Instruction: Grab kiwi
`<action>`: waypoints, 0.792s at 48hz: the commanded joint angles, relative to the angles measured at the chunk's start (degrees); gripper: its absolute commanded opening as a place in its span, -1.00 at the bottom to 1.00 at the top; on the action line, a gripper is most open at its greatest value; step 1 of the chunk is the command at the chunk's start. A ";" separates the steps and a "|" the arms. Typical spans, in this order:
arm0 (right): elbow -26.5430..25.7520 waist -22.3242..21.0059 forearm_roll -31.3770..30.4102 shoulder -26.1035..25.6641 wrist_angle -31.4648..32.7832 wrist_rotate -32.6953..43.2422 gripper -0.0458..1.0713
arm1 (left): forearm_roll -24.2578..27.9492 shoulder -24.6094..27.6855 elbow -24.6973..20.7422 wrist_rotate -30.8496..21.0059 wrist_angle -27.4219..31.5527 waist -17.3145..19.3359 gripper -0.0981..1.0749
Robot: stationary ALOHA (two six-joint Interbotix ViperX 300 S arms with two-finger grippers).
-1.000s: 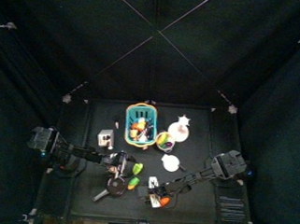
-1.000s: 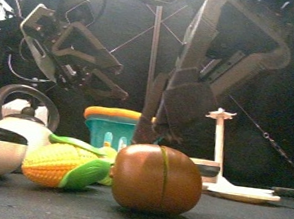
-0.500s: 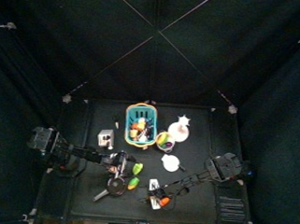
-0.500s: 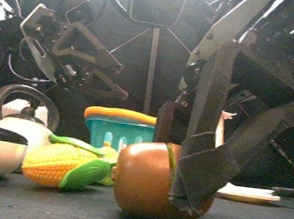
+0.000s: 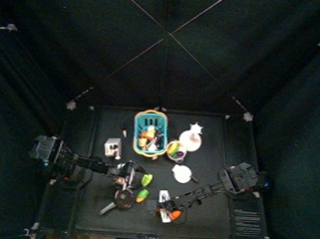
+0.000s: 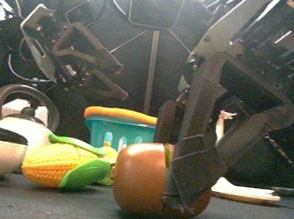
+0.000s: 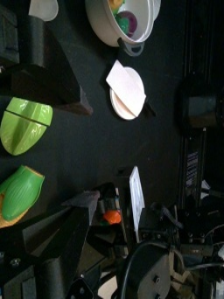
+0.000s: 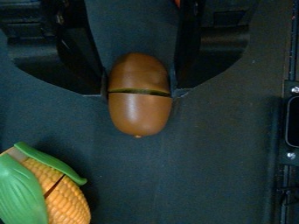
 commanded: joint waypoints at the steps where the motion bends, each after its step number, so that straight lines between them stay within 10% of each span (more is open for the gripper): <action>1: -1.49 -0.35 -0.09 -2.37 -0.18 -0.09 0.45 | -0.09 -0.35 -0.62 0.00 -0.62 0.18 0.90; 38: -0.26 -0.44 0.62 -7.12 0.35 0.00 0.44 | -0.09 -0.35 -0.62 0.00 -0.62 0.09 0.90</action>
